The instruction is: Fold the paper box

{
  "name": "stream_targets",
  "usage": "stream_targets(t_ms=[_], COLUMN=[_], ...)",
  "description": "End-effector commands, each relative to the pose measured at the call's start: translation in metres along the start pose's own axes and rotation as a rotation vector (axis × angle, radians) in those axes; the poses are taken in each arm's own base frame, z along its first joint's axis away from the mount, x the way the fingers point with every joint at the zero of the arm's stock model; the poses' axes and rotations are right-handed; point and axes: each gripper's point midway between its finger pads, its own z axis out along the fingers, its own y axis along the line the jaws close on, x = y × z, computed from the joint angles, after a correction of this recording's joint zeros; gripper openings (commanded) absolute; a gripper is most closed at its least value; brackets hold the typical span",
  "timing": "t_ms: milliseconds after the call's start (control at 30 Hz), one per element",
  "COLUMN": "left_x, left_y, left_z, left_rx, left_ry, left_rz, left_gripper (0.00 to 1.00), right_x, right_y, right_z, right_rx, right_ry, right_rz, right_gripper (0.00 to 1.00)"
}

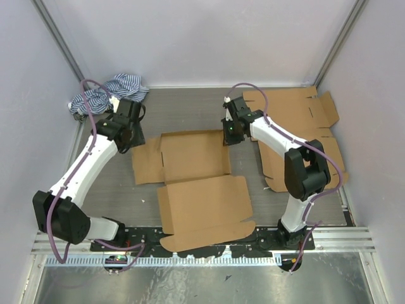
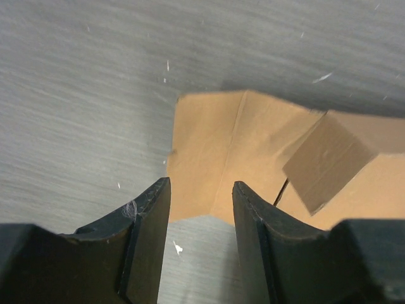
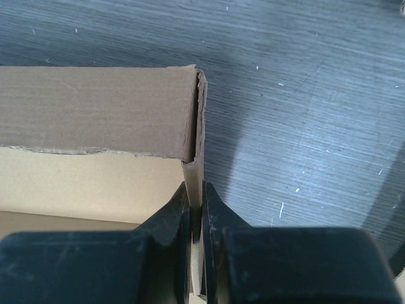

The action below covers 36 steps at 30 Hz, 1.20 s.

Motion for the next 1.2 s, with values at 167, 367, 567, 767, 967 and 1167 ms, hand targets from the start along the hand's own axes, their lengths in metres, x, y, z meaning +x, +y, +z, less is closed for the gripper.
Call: stream_targets(t_ms=[167, 367, 567, 767, 967, 1167], left_x=[0.053, 0.053, 0.052, 0.055, 0.062, 0.064], left_y=[0.017, 0.019, 0.025, 0.025, 0.027, 0.028], left_z=[0.008, -0.002, -0.010, -0.014, -0.011, -0.012], left_rx=[-0.017, 0.009, 0.004, 0.028, 0.024, 0.025], left_ry=[0.102, 0.070, 0.051, 0.037, 0.045, 0.050], left_rz=[-0.039, -0.070, -0.081, -0.106, -0.112, -0.113], left_gripper=[0.52, 0.51, 0.52, 0.51, 0.52, 0.51], right_x=[0.004, 0.003, 0.006, 0.023, 0.029, 0.034], right_y=[0.002, -0.004, -0.005, -0.003, -0.002, -0.009], right_z=[-0.001, -0.004, 0.000, 0.013, 0.023, 0.027], right_rx=[-0.013, 0.021, 0.022, -0.007, -0.015, 0.108], right_ry=[0.032, 0.017, 0.012, 0.046, 0.040, 0.025], right_rz=[0.023, 0.017, 0.024, 0.036, 0.079, 0.094], right_gripper=[0.17, 0.59, 0.61, 0.60, 0.35, 0.04])
